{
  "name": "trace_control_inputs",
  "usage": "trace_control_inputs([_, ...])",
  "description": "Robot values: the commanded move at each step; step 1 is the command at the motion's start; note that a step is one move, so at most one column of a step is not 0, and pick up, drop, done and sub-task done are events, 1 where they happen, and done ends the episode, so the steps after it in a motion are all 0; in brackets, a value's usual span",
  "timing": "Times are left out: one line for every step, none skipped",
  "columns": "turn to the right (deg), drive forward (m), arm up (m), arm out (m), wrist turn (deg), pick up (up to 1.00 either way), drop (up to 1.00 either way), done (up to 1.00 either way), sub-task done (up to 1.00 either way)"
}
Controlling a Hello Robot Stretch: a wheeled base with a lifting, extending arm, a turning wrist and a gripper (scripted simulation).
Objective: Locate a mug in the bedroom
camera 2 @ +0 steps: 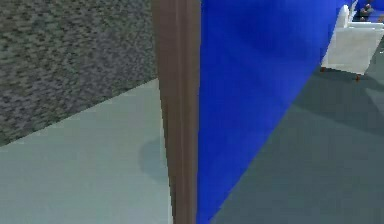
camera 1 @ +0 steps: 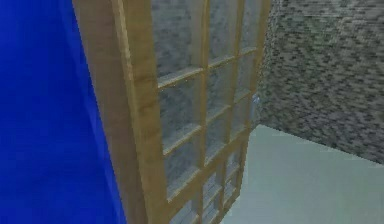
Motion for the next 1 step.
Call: trace_control_inputs([36.0,0.00,0.00,0.00,0.0,0.00,0.00,0.00,0.00])
